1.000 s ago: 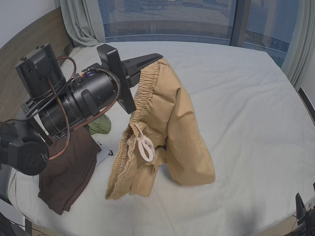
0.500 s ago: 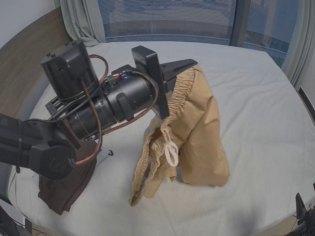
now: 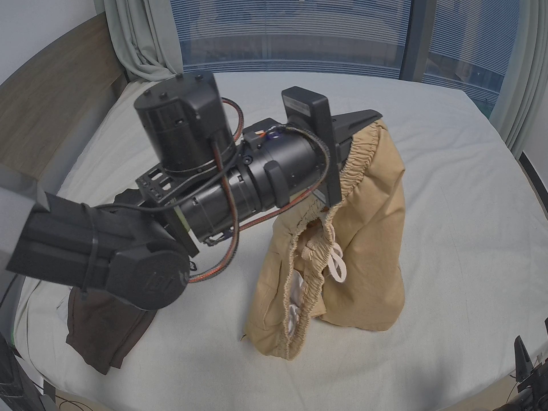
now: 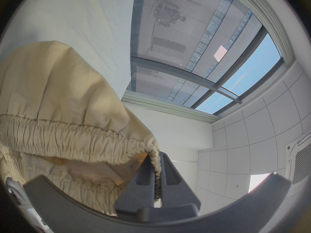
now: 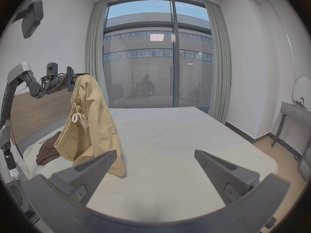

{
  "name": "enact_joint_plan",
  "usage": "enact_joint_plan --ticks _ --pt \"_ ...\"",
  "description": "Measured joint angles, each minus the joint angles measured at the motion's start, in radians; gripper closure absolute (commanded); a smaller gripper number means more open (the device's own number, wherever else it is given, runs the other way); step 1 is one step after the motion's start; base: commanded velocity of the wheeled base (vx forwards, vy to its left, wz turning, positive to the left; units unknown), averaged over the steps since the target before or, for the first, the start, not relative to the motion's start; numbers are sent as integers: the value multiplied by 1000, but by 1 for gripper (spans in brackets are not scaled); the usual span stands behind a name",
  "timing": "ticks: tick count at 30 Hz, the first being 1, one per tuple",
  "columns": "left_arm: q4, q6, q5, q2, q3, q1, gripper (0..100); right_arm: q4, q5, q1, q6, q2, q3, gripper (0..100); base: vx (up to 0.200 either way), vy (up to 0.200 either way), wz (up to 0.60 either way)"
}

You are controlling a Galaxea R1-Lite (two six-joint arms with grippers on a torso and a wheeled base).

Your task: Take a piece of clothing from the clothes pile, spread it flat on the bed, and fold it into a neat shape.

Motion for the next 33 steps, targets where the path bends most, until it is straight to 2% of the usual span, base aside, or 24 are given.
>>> enact_joint_plan --ticks 8,13,20,23,33 --pt "5 -9 -9 33 -69 -63 100 0 0 0 1 0 0 0 0 0 0" --pt "4 -79 -8 35 -111 -95 100 0 0 0 1 0 0 0 0 0 0" --pt "0 -107 8 20 -120 -96 100 0 0 0 1 0 0 0 0 0 0" --pt "-1 -87 27 19 -91 -73 100 0 0 0 1 0 0 0 0 0 0" --pt "-74 112 36 -8 117 76 100 0 1 0 1 0 0 0 0 0 0"
